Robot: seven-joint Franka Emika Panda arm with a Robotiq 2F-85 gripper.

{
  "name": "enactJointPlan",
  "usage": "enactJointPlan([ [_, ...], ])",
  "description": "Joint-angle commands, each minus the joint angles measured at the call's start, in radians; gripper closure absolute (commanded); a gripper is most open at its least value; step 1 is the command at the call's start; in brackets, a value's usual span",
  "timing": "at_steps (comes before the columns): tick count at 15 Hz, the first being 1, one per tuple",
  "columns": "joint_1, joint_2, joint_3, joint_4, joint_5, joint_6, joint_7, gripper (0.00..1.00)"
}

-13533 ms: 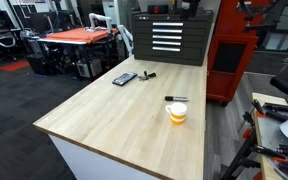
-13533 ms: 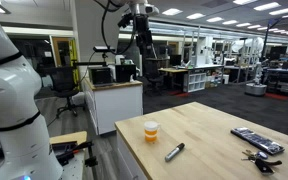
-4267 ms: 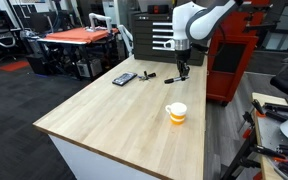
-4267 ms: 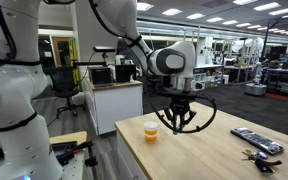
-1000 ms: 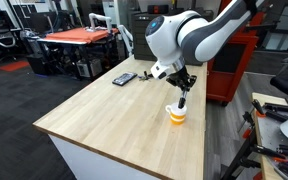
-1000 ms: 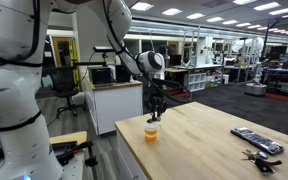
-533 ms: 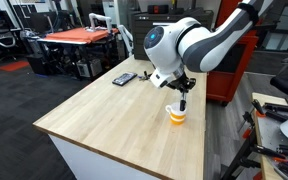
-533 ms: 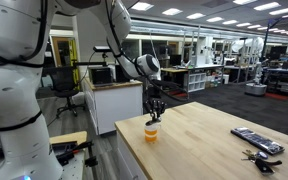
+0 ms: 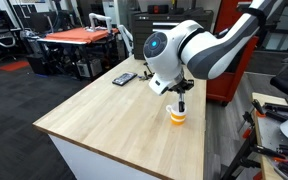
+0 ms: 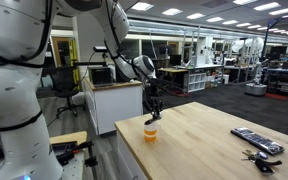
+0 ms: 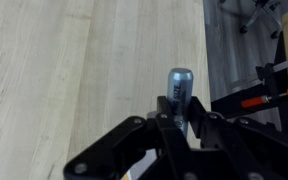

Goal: Put the marker in the mug

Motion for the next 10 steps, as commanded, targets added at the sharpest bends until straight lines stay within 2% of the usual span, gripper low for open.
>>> enactJointPlan([
  [1, 0.005, 0.008, 0.007, 0.009, -0.041, -0.009, -0.032, 0.94],
  [10, -0.006, 0.015, 0.01, 0.005, -0.059, 0.026, -0.074, 0.94],
])
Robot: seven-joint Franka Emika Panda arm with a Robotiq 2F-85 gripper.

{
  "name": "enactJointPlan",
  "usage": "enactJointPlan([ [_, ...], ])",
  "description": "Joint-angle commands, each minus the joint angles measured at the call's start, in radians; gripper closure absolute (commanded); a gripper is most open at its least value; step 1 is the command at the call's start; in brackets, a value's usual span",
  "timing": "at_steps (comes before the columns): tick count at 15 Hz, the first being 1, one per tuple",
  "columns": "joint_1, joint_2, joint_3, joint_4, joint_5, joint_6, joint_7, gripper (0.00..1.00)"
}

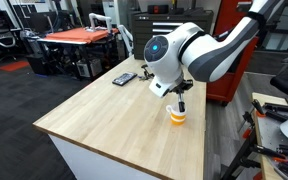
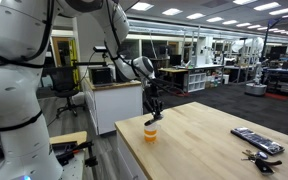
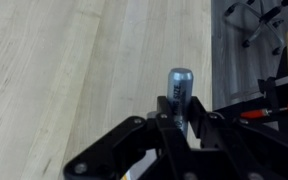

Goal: Put the marker in the mug

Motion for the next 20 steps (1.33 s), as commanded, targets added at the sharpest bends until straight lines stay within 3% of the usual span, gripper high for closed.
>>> enactJointPlan([
  [1, -0.007, 0.003, 0.002, 0.003, -0.022, 0.027, -0.019, 0.94],
  [2, -0.007, 0.002, 0.002, 0.002, -0.022, 0.03, -0.021, 0.57],
  [11, -0.014, -0.004, -0.004, 0.013, -0.008, 0.035, -0.016, 0.01],
  [16, -0.074, -0.03, -0.018, 0.054, 0.142, 0.046, -0.001, 0.0],
  [17, -0.039, -0.004, -0.015, 0.046, 0.089, 0.026, -0.008, 0.0],
  [20, -0.063, -0.007, -0.026, 0.07, 0.129, 0.027, -0.009, 0.0],
])
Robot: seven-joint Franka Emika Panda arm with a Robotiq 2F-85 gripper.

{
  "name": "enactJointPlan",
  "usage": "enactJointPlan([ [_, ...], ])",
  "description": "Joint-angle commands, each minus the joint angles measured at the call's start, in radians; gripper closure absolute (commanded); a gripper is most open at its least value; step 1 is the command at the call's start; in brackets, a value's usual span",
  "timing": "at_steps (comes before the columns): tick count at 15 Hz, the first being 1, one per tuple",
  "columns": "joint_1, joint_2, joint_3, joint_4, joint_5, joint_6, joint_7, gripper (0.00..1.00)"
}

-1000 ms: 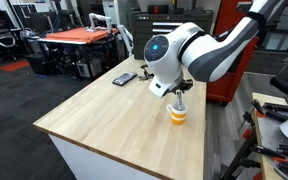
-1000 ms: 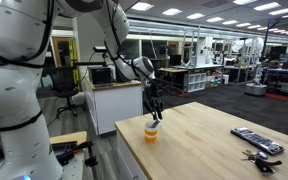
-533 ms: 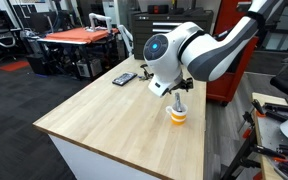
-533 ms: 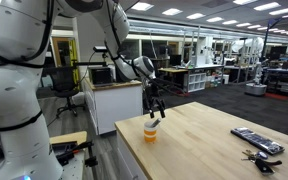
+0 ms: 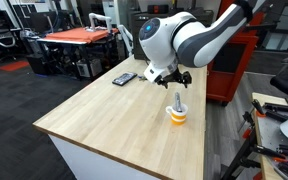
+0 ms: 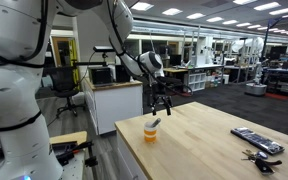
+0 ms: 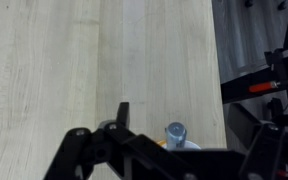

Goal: Put the marker in the mug

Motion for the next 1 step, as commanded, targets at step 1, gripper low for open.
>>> enactJointPlan([
  [1, 0.009, 0.0, -0.009, 0.003, 0.006, -0.001, -0.003, 0.0],
])
